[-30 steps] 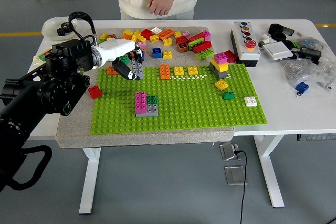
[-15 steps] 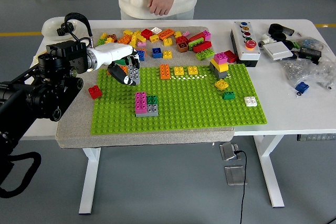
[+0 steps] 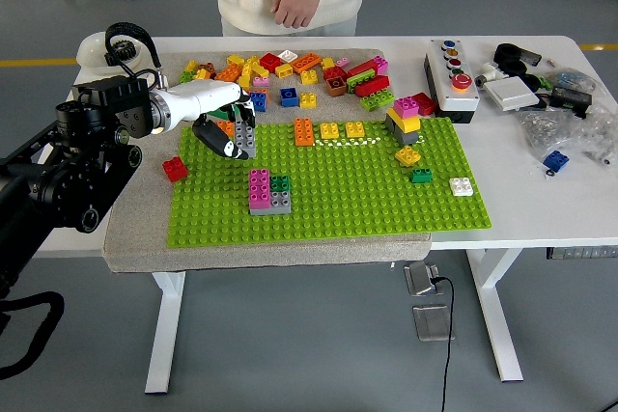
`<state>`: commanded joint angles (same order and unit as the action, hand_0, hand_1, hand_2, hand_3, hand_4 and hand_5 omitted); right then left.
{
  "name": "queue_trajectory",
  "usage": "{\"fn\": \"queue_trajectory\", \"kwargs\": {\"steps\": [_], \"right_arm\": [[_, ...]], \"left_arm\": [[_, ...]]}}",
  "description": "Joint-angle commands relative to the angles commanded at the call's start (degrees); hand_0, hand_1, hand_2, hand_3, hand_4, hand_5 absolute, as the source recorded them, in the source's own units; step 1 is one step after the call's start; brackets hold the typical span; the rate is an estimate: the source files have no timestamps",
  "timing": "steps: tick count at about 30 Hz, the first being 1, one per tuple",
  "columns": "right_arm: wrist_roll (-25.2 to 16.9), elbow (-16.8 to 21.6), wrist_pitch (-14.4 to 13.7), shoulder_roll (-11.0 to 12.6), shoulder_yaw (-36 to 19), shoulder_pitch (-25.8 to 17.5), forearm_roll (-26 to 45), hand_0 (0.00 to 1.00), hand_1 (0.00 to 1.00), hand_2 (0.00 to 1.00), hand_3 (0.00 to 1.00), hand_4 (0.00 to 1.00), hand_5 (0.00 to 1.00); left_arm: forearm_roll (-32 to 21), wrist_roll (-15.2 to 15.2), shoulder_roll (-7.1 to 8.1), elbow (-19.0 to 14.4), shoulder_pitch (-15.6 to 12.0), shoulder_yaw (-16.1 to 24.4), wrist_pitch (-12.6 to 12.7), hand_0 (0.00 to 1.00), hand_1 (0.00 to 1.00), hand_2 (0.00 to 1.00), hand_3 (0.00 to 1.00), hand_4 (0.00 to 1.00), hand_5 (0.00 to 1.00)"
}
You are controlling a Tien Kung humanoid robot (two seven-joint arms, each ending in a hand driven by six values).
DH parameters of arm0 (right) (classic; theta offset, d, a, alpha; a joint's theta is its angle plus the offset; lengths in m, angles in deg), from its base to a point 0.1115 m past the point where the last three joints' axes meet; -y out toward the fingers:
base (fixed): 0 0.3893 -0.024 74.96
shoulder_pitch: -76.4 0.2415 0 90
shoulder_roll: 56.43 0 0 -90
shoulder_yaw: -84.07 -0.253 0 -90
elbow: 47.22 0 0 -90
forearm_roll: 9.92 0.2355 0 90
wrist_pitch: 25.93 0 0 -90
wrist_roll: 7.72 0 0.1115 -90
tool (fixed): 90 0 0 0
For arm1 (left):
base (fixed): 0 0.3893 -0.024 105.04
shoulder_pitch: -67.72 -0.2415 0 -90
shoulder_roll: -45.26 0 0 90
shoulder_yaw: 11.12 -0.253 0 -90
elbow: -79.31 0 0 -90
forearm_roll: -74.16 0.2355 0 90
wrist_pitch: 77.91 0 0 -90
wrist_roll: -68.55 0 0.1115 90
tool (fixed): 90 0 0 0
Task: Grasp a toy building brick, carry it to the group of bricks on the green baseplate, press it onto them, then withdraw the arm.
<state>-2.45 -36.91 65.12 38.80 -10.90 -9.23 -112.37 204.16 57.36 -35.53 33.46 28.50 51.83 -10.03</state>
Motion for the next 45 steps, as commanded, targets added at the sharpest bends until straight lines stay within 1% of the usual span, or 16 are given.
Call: {"fn": "queue_trajectory", "kwargs": {"steps": [2, 5, 6, 11, 16, 17, 23, 31, 37, 45], "right_arm": [[0.0, 0.0, 0.0, 0.0, -0.1, 0.0, 0.0, 0.746, 0.641, 0.681, 0.638, 0.855, 0.561], [0.0, 0.0, 0.0, -0.1, -0.1, -0.1, 0.1, 0.746, 0.64, 0.681, 0.638, 0.854, 0.561], [0.0, 0.0, 0.0, -0.1, -0.1, -0.1, 0.1, 0.746, 0.64, 0.681, 0.638, 0.854, 0.561], [0.0, 0.0, 0.0, -0.1, -0.4, -0.3, 0.1, 0.746, 0.641, 0.681, 0.638, 0.854, 0.561], [0.0, 0.0, 0.0, -0.2, -0.5, -0.4, 0.0, 0.746, 0.641, 0.681, 0.638, 0.854, 0.561], [0.0, 0.0, 0.0, -0.2, -0.5, -0.4, 0.0, 0.746, 0.64, 0.681, 0.638, 0.854, 0.561], [-0.1, 0.0, -0.1, -0.3, -0.5, -0.4, 0.2, 0.746, 0.641, 0.681, 0.637, 0.854, 0.561], [-0.2, 0.0, 0.0, -0.3, -0.7, -0.6, 0.1, 0.746, 0.641, 0.681, 0.638, 0.854, 0.561], [-0.2, 0.0, 0.0, -0.3, -0.8, -0.7, 0.1, 0.746, 0.64, 0.681, 0.637, 0.854, 0.561], [-0.2, 0.0, 0.0, -0.3, -0.9, -0.7, 0.1, 0.746, 0.641, 0.681, 0.637, 0.854, 0.563]], "left_arm": [[0.0, 0.2, 0.08, -1.1, -0.7, 0.5, 0.0, 0.676, 0.602, 0.537, 0.54, 0.719, 0.151], [0.0, 0.9, 0.15, -3.3, -2.5, 1.6, -0.1, 0.677, 0.601, 0.537, 0.539, 0.72, 0.155], [0.0, 1.0, 0.15, -3.5, -2.6, 1.7, -0.1, 0.677, 0.601, 0.537, 0.539, 0.72, 0.155], [0.0, 1.7, 0.67, -6.6, -4.9, 1.6, -1.0, 0.677, 0.601, 0.538, 0.54, 0.719, 0.155], [0.0, 2.0, 0.96, -8.5, -6.1, 1.2, -1.5, 0.677, 0.601, 0.538, 0.54, 0.719, 0.155], [0.0, 2.0, 0.98, -8.6, -6.2, 1.1, -1.5, 0.678, 0.602, 0.537, 0.539, 0.726, 0.167], [0.0, 2.6, 1.18, -10.7, -7.8, 1.6, -2.1, 0.679, 0.601, 0.537, 0.54, 0.727, 0.168], [0.0, 3.6, 0.74, -14.3, -10.2, 3.6, -2.8, 0.68, 0.6, 0.537, 0.54, 0.728, 0.171], [0.0, 4.1, 0.62, -16.4, -11.9, 4.3, -3.0, 0.68, 0.6, 0.538, 0.54, 0.729, 0.175], [0.0, 4.7, -0.18, -19.1, -14.0, 5.0, -2.6, 0.682, 0.601, 0.539, 0.541, 0.731, 0.176]]}}
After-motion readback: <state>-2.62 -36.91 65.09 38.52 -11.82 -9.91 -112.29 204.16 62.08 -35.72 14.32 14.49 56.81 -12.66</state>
